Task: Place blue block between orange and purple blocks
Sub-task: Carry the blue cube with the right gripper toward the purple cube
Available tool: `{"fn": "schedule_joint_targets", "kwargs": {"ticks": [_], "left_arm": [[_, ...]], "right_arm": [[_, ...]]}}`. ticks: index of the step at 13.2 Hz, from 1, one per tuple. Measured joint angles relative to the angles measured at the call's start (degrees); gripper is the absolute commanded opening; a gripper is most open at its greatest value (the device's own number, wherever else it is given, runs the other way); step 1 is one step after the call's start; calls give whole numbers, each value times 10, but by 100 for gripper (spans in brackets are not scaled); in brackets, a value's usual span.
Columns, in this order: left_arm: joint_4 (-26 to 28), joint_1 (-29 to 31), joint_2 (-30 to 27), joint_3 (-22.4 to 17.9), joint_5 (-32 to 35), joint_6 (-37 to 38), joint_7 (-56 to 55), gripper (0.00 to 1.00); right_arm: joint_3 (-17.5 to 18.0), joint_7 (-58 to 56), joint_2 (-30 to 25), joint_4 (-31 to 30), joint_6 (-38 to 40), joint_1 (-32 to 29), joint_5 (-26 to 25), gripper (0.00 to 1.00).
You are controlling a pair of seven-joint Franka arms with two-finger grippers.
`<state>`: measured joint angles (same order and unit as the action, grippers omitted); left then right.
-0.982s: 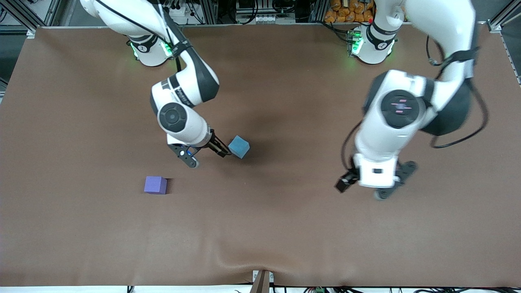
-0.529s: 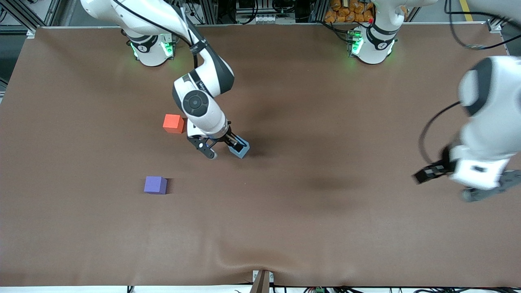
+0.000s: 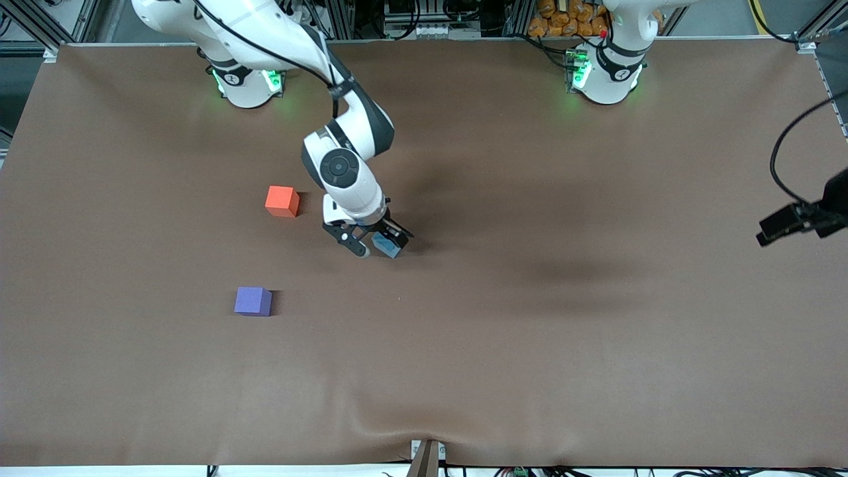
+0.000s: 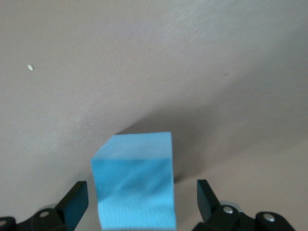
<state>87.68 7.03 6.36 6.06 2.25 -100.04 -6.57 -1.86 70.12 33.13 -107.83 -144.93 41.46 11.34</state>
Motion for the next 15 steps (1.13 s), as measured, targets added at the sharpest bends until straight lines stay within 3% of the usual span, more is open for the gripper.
{"fn": "schedule_joint_targets", "kwargs": {"ticks": [1, 3, 4, 5, 7, 10, 15], "left_arm": [[9, -1, -13, 8, 0, 6, 0, 100], [19, -10, -32, 26, 0, 15, -3, 100], [23, -19, -37, 27, 0, 21, -4, 100], [27, -25, -42, 26, 0, 26, -4, 100], [35, -33, -53, 14, 0, 36, -3, 100], [34, -73, -68, -33, 0, 63, 0, 100], [32, -81, -73, -36, 0, 75, 0, 100]], "right_arm": [[0, 0, 10, 1, -8, 2, 0, 100], [0, 0, 17, 4, -9, 2, 0, 37], [-2, 0, 17, 7, -9, 2, 0, 19], [-4, 0, 16, 9, -9, 2, 0, 12], [-9, -10, 15, 14, 5, -1, -1, 12], [-17, -105, -16, 34, 98, -34, -1, 12], [-22, -420, -166, 8, 265, -181, -5, 12]]}}
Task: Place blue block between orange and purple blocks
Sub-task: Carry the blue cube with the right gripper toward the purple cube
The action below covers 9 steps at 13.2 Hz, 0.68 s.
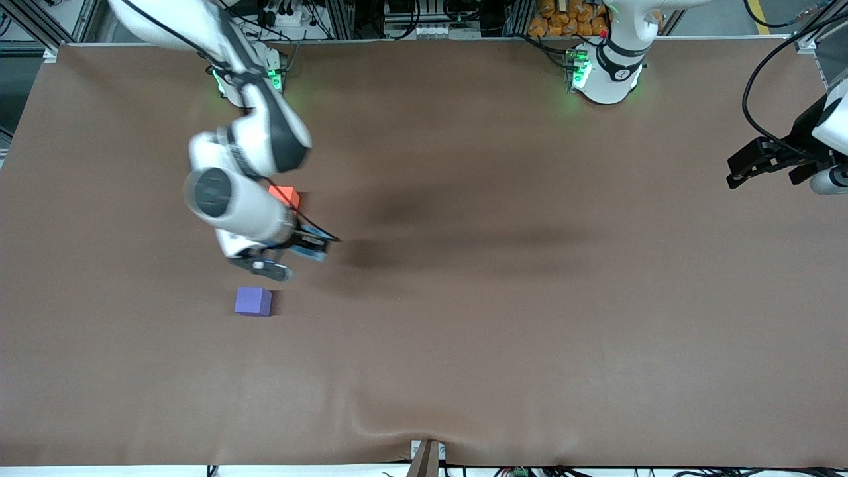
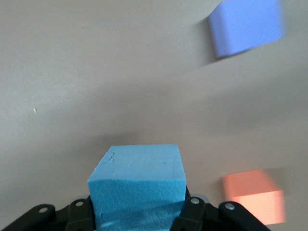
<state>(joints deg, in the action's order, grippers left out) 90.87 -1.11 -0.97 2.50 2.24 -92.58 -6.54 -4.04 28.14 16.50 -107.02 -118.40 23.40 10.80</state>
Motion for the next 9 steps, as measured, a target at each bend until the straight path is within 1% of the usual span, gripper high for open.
{"fn": "schedule_joint_targets", "kwargs": {"ticks": [1, 3, 4, 6, 9], "left_arm": [[-2, -3, 0, 0, 0, 0, 0, 100], [-4, -8, 0, 2, 0, 0, 0, 100], [-4, -8, 0, 2, 0, 0, 0, 100], [-4, -8, 0, 1, 0, 0, 0, 100], [-4, -8, 0, 1, 0, 0, 0, 100]], "right_arm": [[-1, -60, -19, -24, 2, -20, -10, 12], [-1, -136, -21, -55, -17, -51, -35, 12], [-1, -162, -10, -65, -41, -59, -40, 13], [1, -178, 27, -71, -87, -61, -42, 14], [4, -177, 63, -74, -110, -66, -43, 15]]}}
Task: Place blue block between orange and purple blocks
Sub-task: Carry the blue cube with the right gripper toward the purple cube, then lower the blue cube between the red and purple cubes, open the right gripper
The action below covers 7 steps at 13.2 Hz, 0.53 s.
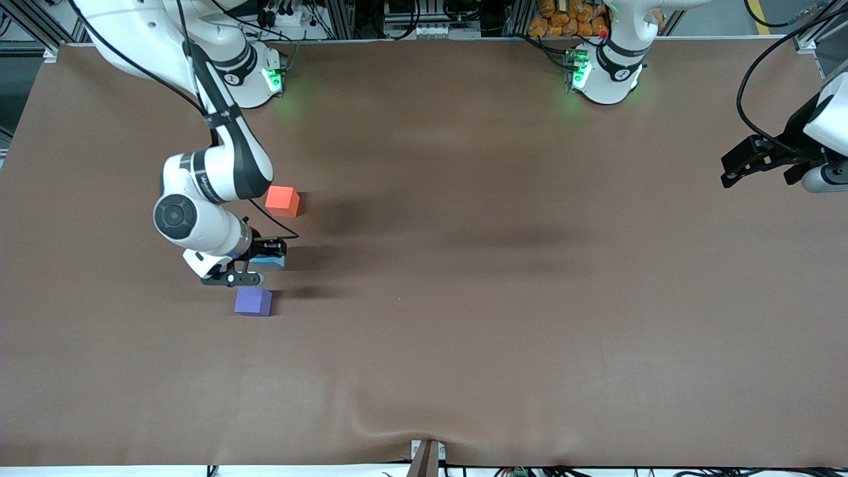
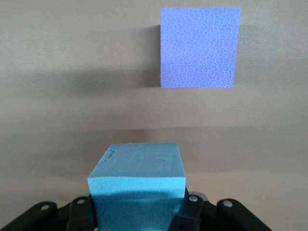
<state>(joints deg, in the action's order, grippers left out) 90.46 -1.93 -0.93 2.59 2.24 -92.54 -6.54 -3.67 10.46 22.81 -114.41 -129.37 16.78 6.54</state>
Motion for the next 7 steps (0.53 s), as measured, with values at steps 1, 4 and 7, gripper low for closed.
{"fn": "schedule_joint_targets", "kwargs": {"ticks": [1, 4, 7], "left_arm": [[0, 0, 0, 0, 0, 0, 0, 100], [-3, 0, 0, 0, 0, 0, 0, 100], [-7, 1, 0, 0, 0, -1, 0, 100]], "right_arm": [[0, 0, 4, -5, -9, -11, 0, 15], [0, -3, 6, -35, -43, -35, 0, 15], [6, -2, 6, -52, -55, -34, 10, 17]]}}
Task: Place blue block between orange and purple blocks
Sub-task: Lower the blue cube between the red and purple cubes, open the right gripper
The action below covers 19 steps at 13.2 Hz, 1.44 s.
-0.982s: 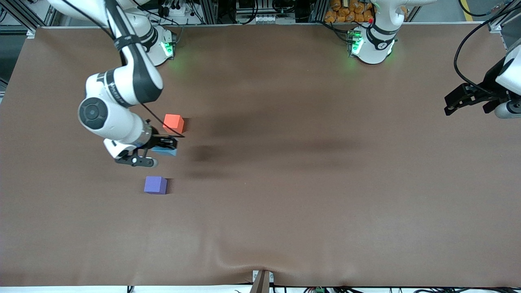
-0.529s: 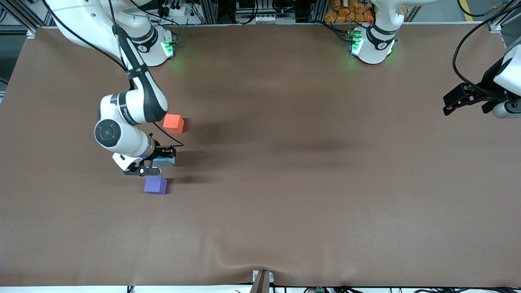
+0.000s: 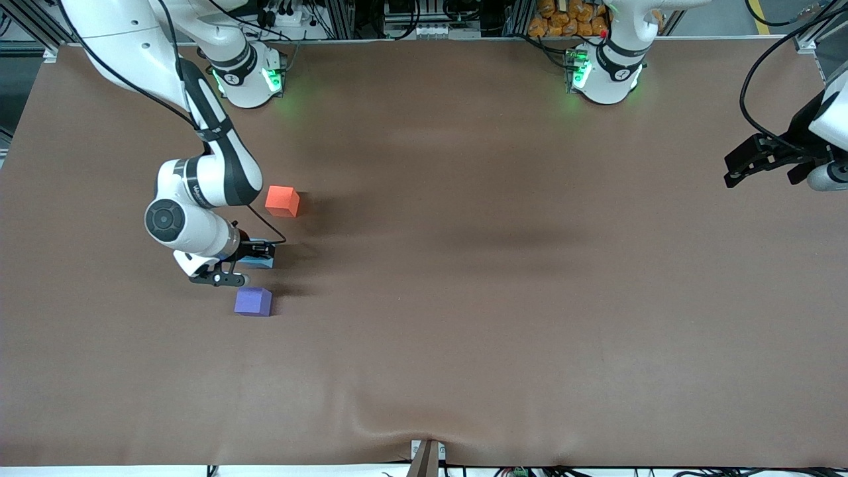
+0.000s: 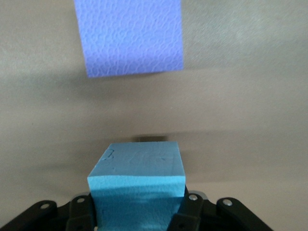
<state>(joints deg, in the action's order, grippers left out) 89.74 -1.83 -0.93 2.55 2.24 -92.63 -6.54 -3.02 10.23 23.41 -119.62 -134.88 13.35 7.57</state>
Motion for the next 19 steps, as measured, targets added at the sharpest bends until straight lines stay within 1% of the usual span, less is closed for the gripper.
{"fn": "schedule_joint_targets", "kwargs": {"ticks": [3, 9, 12, 13, 14, 15, 16, 17, 19], "left_arm": [[0, 2, 5, -1, 0, -2, 0, 100], [-5, -1, 10, 1, 0, -2, 0, 100], [-9, -1, 10, 1, -3, -2, 0, 100], [-10, -2, 10, 1, -5, -2, 0, 100], [-11, -2, 10, 1, -5, -2, 0, 100], [-11, -2, 10, 1, -5, -2, 0, 100], [-11, -2, 10, 1, -5, -1, 0, 100], [-10, -2, 10, 1, -5, 0, 0, 100], [-10, -1, 12, 1, -5, 2, 0, 100]], "right_arm": [[2, 0, 0, -4, 0, 0, 19, 18], [2, 0, 1, -18, -1, 0, 30, 19], [4, 0, 5, -18, -11, 2, 33, 27], [5, 0, 7, -18, -20, 3, 33, 32], [5, 0, 9, -19, -23, 3, 33, 43], [6, 0, 11, -19, -24, 4, 33, 59], [6, 0, 11, -19, -24, 4, 33, 80], [6, 0, 12, -19, -24, 4, 33, 98], [7, 0, 12, -19, -24, 5, 33, 100]]}}
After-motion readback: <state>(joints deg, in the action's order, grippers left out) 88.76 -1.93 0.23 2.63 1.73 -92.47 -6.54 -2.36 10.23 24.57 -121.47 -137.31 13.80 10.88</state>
